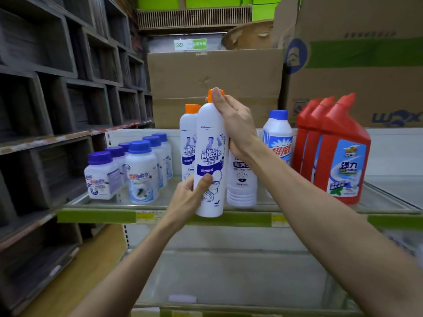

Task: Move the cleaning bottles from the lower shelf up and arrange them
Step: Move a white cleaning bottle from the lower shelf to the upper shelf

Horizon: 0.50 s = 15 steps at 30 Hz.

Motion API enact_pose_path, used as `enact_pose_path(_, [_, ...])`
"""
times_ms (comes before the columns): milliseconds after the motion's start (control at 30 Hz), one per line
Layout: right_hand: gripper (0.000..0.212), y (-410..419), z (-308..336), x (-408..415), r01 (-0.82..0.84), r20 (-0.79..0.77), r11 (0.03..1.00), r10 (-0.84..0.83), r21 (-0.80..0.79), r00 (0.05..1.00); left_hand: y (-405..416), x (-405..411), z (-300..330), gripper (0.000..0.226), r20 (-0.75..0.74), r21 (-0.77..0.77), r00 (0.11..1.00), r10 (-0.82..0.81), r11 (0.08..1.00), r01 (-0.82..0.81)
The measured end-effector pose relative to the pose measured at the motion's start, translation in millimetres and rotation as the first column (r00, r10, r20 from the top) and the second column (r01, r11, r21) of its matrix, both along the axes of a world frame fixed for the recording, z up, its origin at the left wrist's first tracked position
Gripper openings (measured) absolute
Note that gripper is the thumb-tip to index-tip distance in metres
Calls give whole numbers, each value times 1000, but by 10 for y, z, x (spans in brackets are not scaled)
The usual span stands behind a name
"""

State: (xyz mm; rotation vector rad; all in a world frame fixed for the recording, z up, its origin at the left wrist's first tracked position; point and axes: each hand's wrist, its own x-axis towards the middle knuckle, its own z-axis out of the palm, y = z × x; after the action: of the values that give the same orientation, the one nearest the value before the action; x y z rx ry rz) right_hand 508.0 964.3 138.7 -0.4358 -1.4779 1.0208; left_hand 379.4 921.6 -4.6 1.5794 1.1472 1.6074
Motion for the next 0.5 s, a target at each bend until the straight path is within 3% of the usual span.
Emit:
enact_pose_path(100, [25, 92, 10, -135, 0, 25, 1000, 0, -1, 1000, 68, -178, 57, 40, -43, 10, 999, -12, 1000, 13])
enact_pose_path(267, [44, 223, -1, -302, 79, 56, 997, -77, -22, 995, 189, -321, 61, 46, 10, 9, 1000, -11, 1000, 11])
enact_pose_path(500, [34, 329, -1, -488, 153, 151, 988, -156, 33, 976, 278, -452, 40, 44, -7, -17, 1000, -1, 1000, 1])
